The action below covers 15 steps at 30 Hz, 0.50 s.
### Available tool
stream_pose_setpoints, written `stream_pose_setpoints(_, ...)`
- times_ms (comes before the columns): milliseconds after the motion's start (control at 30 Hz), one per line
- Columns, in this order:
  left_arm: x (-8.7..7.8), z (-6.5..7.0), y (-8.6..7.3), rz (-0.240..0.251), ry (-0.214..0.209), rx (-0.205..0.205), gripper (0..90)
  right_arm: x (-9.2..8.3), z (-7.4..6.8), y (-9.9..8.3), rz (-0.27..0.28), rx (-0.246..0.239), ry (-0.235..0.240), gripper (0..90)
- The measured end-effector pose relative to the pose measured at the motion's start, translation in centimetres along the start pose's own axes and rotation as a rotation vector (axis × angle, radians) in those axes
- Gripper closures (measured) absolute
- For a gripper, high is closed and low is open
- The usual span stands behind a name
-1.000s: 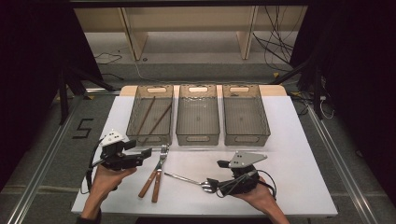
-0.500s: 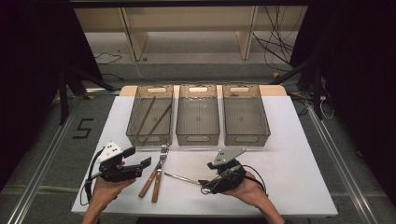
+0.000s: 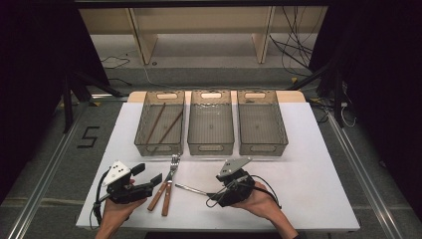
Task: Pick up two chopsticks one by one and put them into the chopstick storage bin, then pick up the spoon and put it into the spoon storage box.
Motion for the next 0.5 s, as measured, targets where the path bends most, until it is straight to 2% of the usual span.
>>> stream_pose_setpoints(100,0.0,0.1,-0.1,0.000,-0.001,0.016,20.4,0.4,0.0,0.0,-0.011,-0.006,0.003,34.2)
stream_pose_setpoints(267,-0.1,0.2,-0.4,0.008,-0.012,0.000,19.1,1.1,0.2,-0.2,-0.044,-0.009,0.007,34.4)
stream_pose_setpoints(433,-0.2,0.5,-0.9,0.007,-0.008,0.033,18.8,1.9,0.2,-0.6,-0.094,-0.007,0.014,36.5)
stream_pose_setpoints(500,-0.2,0.7,-0.9,0.017,-0.016,0.029,18.7,2.2,0.1,-0.7,-0.117,-0.004,0.021,38.4)
Point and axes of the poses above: each handheld gripper's, and its own axes: x roughly forward along the jaws, y roughly out of its top, z roughly to its right, the point moved 8 cm from there along x, roughly forward along the jaws, and after that the axes turned 13 degrees about z, right-handed, at the moved point
